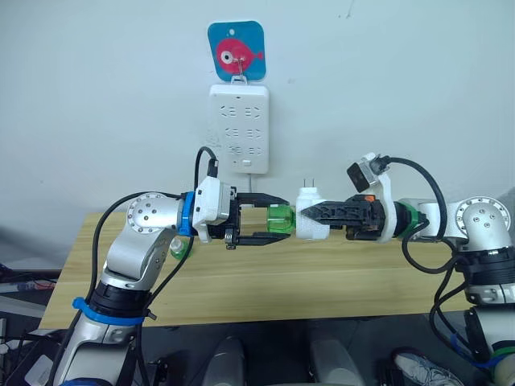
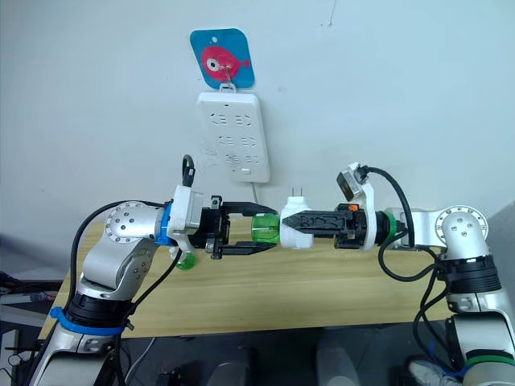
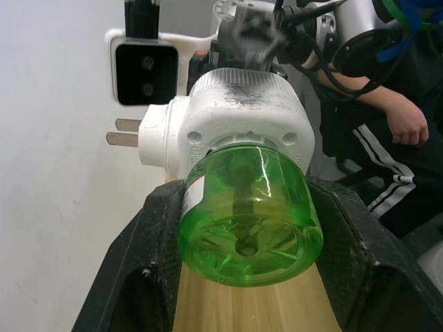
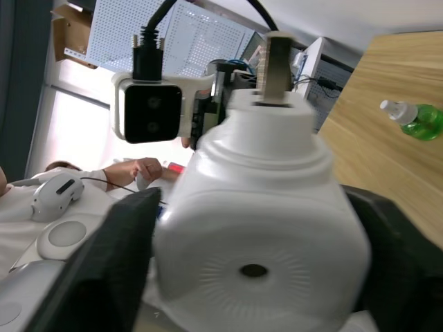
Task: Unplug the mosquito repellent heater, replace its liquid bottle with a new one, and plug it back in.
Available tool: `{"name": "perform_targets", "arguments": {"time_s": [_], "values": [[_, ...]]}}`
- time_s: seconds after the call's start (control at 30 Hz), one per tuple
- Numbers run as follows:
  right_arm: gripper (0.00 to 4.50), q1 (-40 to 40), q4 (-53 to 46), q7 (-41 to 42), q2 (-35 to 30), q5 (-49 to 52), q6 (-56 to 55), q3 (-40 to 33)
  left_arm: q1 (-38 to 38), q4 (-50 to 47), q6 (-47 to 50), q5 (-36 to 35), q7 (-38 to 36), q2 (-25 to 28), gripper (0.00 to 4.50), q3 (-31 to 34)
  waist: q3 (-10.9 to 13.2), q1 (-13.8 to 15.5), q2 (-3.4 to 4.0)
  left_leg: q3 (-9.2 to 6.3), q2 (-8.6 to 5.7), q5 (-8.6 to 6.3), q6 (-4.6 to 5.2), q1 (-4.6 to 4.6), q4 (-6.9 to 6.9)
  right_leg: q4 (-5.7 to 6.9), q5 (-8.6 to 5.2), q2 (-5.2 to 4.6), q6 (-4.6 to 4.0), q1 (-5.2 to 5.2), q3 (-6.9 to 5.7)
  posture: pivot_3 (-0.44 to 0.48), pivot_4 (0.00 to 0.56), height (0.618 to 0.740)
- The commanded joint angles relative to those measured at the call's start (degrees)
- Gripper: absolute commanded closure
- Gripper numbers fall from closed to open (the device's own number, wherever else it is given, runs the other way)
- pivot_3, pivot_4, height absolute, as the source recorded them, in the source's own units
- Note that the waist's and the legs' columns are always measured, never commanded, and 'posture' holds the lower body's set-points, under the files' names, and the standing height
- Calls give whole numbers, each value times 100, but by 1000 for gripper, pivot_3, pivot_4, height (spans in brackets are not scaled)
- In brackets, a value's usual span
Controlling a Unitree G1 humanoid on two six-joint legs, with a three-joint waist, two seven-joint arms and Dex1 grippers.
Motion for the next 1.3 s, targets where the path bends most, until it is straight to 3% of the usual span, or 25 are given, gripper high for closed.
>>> {"name": "perform_targets", "arguments": {"time_s": [0.03,0.23,0.33,0.47,0.63,0.73,0.97,1.1,1.3], "values": [[1456,-209,-167,39,126,425,-12,-36,-98,49,-74,42,47,-49,2252,-38,0,0,0,0,0,0,0,1,0,0,0,0,0,0,0,-51,189,734],[1457,-252,-164,-42,161,458,-16,-28,-245,126,319,-38,163,-48,2252,-63,0,-1,0,0,0,0,0,0,0,0,0,0,0,0,0,-51,189,734],[1457,-285,-177,-14,159,382,-1,-43,-549,197,1952,-514,246,271,2252,-82,0,-8,0,-4,0,0,0,-1,0,1,0,1,0,0,-3,-46,190,734],[1458,-251,-390,139,100,113,74,-60,-1372,604,5012,-1781,5,943,2252,-115,2,-40,0,-11,0,0,1,0,0,5,0,4,0,-1,-8,-42,191,734],[1458,-196,-552,271,69,-82,96,-82,-1741,849,5484,-2080,109,847,2252,-4,6,-59,3,-9,0,0,0,2,-7,0,-1,4,0,-3,-10,-51,191,734],[1458,-176,-531,238,82,-58,64,-104,-1558,609,5273,-2049,41,867,2252,23,7,-49,3,-8,2,1,-2,0,-8,-1,-1,4,0,-7,-8,-56,192,734],[1459,-161,-255,-21,52,166,-24,-178,-647,97,2705,-749,268,705,8,74,7,-29,4,-1,5,3,-5,1,-11,-4,-1,2,-1,-8,-1,-54,193,734],[1459,-134,-152,-130,25,146,-52,-221,-44,-55,1511,-344,107,665,0,125,7,-5,3,1,4,1,-1,-1,-10,-6,0,0,-1,-8,2,-49,189,734],[1460,-134,-133,-191,22,128,-65,-239,280,290,-1449,457,170,-53,0,250,7,54,3,2,1,1,-1,-6,-6,-7,2,-4,-3,-8,1,-50,184,734]]}}
